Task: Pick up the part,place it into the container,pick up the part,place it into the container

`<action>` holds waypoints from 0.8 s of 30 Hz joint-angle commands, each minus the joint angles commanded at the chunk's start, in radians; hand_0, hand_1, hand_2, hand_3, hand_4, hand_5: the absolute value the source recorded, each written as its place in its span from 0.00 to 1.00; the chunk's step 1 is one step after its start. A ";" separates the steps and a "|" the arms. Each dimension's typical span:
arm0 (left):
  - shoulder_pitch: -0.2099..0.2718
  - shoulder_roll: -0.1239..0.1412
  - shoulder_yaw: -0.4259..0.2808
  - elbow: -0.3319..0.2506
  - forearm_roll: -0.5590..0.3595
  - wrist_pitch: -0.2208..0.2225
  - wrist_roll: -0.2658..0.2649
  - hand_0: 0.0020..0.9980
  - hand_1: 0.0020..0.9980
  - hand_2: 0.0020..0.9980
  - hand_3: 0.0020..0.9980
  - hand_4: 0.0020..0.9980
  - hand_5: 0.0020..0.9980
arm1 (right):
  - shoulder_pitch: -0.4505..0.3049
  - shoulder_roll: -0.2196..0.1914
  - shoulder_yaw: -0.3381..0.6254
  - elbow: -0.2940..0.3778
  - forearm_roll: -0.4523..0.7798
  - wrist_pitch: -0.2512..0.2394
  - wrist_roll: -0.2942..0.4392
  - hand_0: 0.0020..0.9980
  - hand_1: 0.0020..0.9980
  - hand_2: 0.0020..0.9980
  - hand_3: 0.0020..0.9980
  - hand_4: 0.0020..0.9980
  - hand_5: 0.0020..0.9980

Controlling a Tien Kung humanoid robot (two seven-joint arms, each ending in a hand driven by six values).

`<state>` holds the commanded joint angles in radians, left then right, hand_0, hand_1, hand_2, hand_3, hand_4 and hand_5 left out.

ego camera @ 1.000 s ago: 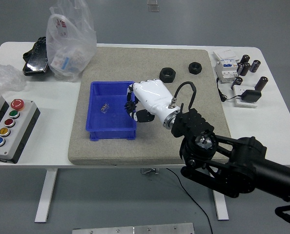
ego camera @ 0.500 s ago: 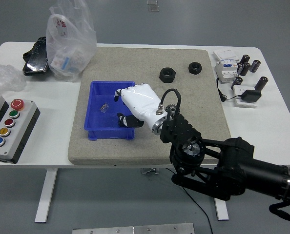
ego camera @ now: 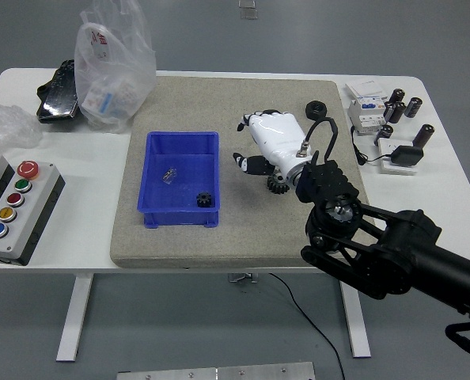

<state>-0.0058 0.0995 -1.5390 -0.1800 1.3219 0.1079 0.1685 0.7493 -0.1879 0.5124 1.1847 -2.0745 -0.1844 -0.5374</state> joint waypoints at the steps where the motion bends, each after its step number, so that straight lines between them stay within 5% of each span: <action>1: -0.001 0.000 0.000 0.000 0.000 0.000 0.000 0.66 0.58 0.57 0.65 0.76 0.37 | 0.000 0.000 -0.002 -0.021 0.011 0.010 0.001 0.24 0.54 0.78 0.79 0.90 0.50; 2: -0.001 0.000 0.001 0.000 -0.001 0.000 -0.001 0.66 0.58 0.57 0.65 0.76 0.37 | -0.001 0.001 -0.005 -0.045 0.022 0.019 0.002 0.24 0.54 0.78 0.79 0.90 0.50; 3: -0.001 0.000 0.001 0.000 -0.001 0.000 -0.001 0.66 0.58 0.57 0.65 0.76 0.37 | -0.003 0.002 -0.009 -0.067 0.032 0.027 0.003 0.25 0.56 0.80 0.83 0.99 0.62; 8: -0.002 -0.001 0.002 0.000 0.001 -0.001 -0.001 0.66 0.58 0.57 0.65 0.76 0.37 | -0.008 0.012 -0.035 -0.149 0.063 0.058 0.001 0.25 0.56 0.80 0.83 0.99 0.62; 9: -0.002 -0.001 0.003 0.000 0.000 -0.001 -0.001 0.66 0.58 0.57 0.65 0.76 0.37 | -0.008 0.014 -0.040 -0.159 0.063 0.065 -0.001 0.25 0.56 0.80 0.83 1.00 0.72; 14: -0.002 -0.001 0.002 0.000 0.001 -0.001 -0.001 0.66 0.58 0.57 0.65 0.76 0.37 | -0.010 0.016 -0.061 -0.190 0.061 0.092 -0.015 0.25 0.56 0.80 0.83 1.00 0.72; 15: -0.002 -0.001 0.002 0.000 0.001 0.000 0.000 0.66 0.58 0.57 0.65 0.76 0.37 | -0.010 0.016 -0.065 -0.193 0.061 0.093 -0.018 0.25 0.53 0.73 0.78 0.94 0.59; 20: 0.000 -0.001 0.002 0.000 0.001 -0.001 0.000 0.66 0.58 0.57 0.65 0.76 0.37 | -0.015 0.016 -0.079 -0.198 0.075 0.064 -0.016 0.25 0.53 0.73 0.78 0.94 0.59; 21: -0.001 -0.002 0.003 0.000 0.000 -0.001 0.000 0.66 0.58 0.57 0.65 0.76 0.37 | -0.015 0.017 -0.081 -0.198 0.078 0.059 -0.013 0.24 0.45 0.52 0.55 0.30 0.21; 24: -0.002 -0.002 0.005 0.000 -0.002 -0.001 -0.002 0.66 0.58 0.57 0.65 0.76 0.37 | -0.017 0.018 -0.089 -0.199 0.087 0.050 -0.004 0.24 0.45 0.52 0.55 0.30 0.21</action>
<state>-0.0077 0.0980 -1.5338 -0.1800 1.3201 0.1070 0.1666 0.7321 -0.1699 0.4239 0.9858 -1.9873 -0.1348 -0.5417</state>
